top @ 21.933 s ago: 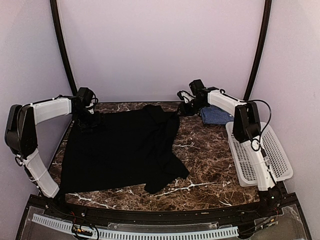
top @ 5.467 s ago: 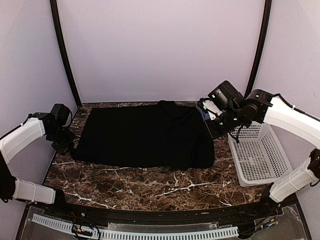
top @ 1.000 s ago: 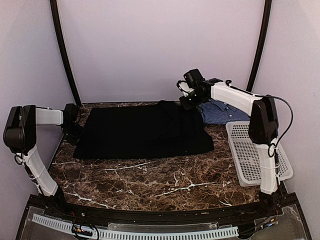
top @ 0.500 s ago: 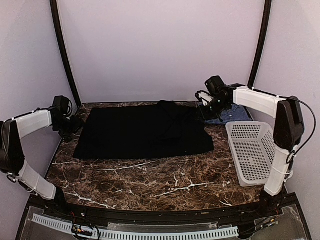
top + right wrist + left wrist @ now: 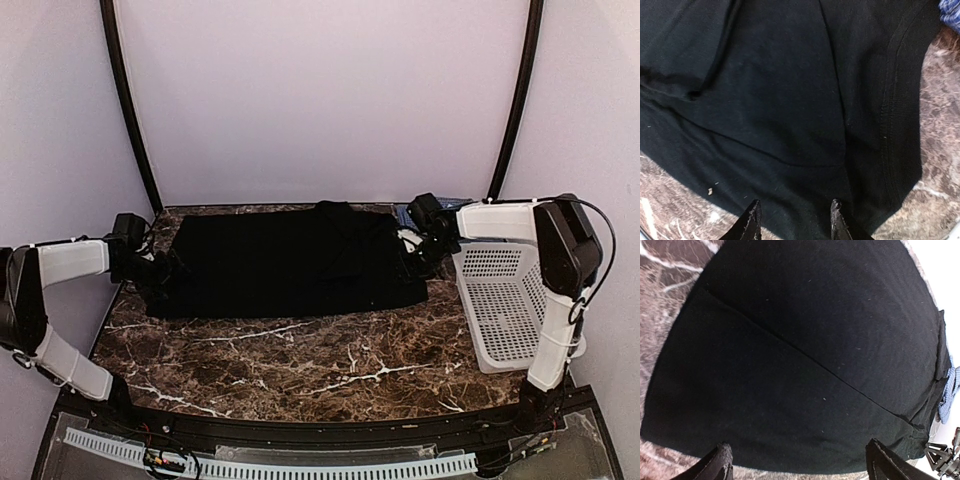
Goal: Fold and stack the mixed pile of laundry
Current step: Fold the flattened T-shirt at the center of the board.
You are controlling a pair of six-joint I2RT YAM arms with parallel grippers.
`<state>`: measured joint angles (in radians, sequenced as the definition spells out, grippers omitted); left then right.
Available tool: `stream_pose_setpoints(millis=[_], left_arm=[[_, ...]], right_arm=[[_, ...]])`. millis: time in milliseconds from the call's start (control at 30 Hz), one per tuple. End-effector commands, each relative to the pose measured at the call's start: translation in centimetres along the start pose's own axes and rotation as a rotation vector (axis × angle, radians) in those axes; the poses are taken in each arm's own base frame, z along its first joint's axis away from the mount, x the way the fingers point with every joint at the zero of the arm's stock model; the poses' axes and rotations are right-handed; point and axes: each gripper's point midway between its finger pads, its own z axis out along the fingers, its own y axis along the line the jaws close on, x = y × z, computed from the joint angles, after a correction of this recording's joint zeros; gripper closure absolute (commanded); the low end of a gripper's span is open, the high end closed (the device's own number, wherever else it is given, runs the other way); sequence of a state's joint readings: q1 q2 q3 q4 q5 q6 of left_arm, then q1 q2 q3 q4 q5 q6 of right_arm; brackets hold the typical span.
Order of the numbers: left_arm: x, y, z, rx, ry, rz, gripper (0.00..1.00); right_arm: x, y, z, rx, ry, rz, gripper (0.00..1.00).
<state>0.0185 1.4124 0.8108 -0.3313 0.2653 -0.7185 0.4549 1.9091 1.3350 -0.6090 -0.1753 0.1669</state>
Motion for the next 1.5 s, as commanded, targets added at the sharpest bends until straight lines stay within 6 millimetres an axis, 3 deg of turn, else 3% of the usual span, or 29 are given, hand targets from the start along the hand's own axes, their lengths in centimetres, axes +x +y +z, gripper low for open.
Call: stream_pose_setpoints(millis=[0, 200, 467, 700, 833, 967, 1100, 1200, 1233, 1267, 1300, 1333, 1367, 1467], left_arm=[[0.4, 0.5, 1.7, -0.012, 0.038, -0.056, 0.08], [2.5, 5.3, 3.4, -0.212, 0.098, -0.161, 0.11], [5.1, 8.6, 1.4, -0.311, 0.095, -0.214, 0.13], [7.5, 10.0, -1.5, -0.336, 0.091, -0.25, 0.13], [8.9, 9.9, -2.6, -0.295, 0.106, -0.285, 0.14], [7.6, 8.7, -4.4, -0.256, 0.039, -0.215, 0.14], [4.1, 3.8, -6.3, -0.104, -0.083, -0.019, 0.13], [2.7, -3.5, -7.8, 0.05, -0.156, 0.213, 0.13], [2.7, -5.1, -7.5, 0.067, -0.151, 0.299, 0.13], [2.9, -8.9, -8.2, 0.149, -0.176, 0.391, 0.13], [3.3, -10.2, -7.1, 0.153, -0.149, 0.477, 0.13], [4.0, -13.9, -7.9, 0.227, -0.166, 0.603, 0.14], [5.1, -17.0, -7.3, 0.266, -0.136, 0.683, 0.15], [8.1, -22.4, -5.2, 0.325, -0.091, 0.946, 0.23]], right_arm=[[0.4, -0.7, 1.3, 0.014, 0.012, 0.011, 0.58], [2.8, -1.9, 1.9, 0.067, 0.082, 0.012, 0.69], [6.4, -1.3, 0.5, 0.09, 0.131, 0.003, 0.69], [11.1, 0.4, -0.7, 0.091, 0.201, 0.021, 0.69], [12.9, 1.8, -2.2, 0.057, 0.212, 0.05, 0.69], [13.2, 2.1, -3.1, 0.08, 0.213, 0.064, 0.61], [10.2, 3.0, -4.8, 0.061, 0.115, 0.058, 0.55], [6.4, 5.2, -6.2, -0.024, 0.011, 0.031, 0.55], [5.0, 5.9, -6.4, -0.052, -0.023, 0.021, 0.55], [3.8, 6.6, -6.6, -0.078, -0.046, 0.01, 0.55], [2.9, 7.0, -6.7, -0.093, -0.056, 0.001, 0.55], [1.7, 7.5, -7.0, -0.102, -0.075, -0.007, 0.55], [1.0, 7.6, -6.9, -0.102, -0.079, -0.015, 0.56], [0.0, 7.6, -6.7, -0.112, -0.086, -0.016, 0.57]])
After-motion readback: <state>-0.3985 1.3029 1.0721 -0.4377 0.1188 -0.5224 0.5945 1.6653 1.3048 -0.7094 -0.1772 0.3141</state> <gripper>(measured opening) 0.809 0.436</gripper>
